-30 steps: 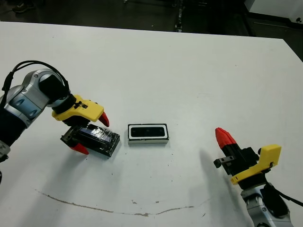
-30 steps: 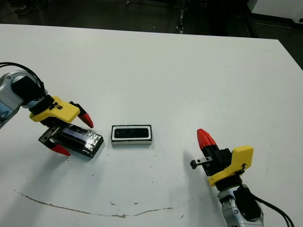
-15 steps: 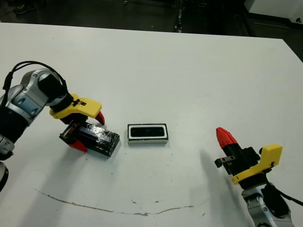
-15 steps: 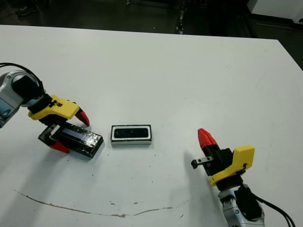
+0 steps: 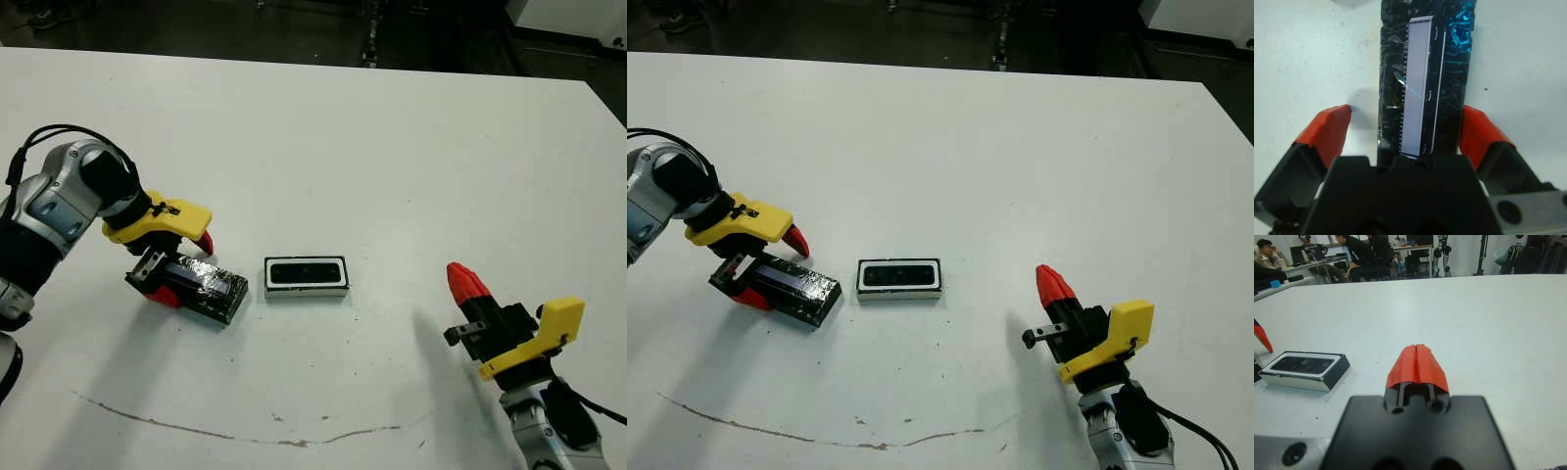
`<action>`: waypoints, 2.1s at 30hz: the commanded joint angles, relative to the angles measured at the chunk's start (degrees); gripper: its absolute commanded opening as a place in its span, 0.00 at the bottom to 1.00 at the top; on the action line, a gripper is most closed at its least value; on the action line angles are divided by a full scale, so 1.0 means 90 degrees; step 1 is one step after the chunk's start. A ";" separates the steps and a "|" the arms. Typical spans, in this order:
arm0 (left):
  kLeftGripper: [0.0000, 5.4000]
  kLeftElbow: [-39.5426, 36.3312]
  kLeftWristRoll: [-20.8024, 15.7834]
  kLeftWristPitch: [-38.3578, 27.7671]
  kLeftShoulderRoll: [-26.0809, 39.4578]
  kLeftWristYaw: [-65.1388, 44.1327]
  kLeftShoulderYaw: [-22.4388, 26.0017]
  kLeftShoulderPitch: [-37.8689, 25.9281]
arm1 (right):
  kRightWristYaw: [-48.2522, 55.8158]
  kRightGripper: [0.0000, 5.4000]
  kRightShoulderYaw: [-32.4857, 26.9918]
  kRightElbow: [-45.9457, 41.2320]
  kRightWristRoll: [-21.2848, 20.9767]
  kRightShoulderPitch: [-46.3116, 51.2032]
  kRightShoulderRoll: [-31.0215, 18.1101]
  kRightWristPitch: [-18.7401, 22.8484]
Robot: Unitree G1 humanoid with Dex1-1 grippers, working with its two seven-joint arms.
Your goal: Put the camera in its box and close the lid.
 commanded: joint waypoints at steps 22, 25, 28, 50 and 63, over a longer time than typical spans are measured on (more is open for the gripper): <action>0.59 0.0358 -0.0868 0.0673 0.0070 -0.0008 0.0591 0.0225 | -0.0083 0.00 -0.0016 -0.0026 -0.0016 0.0095 -0.0056 0.0047; 0.59 0.0529 -0.0929 0.0880 0.0096 0.0003 0.0981 0.0189 | -0.0044 0.00 -0.0018 -0.0001 0.0035 0.0099 -0.0049 0.0025; 0.59 0.0568 -0.1123 0.1275 0.0136 -0.0008 0.1176 0.0170 | -0.0002 0.00 -0.0008 0.0031 0.0054 0.0099 -0.0050 -0.0006; 0.59 -0.2603 -0.1839 0.3655 -0.0195 0.1490 0.2093 0.1635 | -0.0121 0.00 0.0105 -0.0078 -0.0057 0.0174 -0.0059 0.0054; 0.59 -0.4055 -0.1957 0.5168 -0.0329 0.2654 0.1718 0.2044 | -0.0029 0.00 0.0076 -0.0062 0.0107 0.0168 -0.0068 0.0066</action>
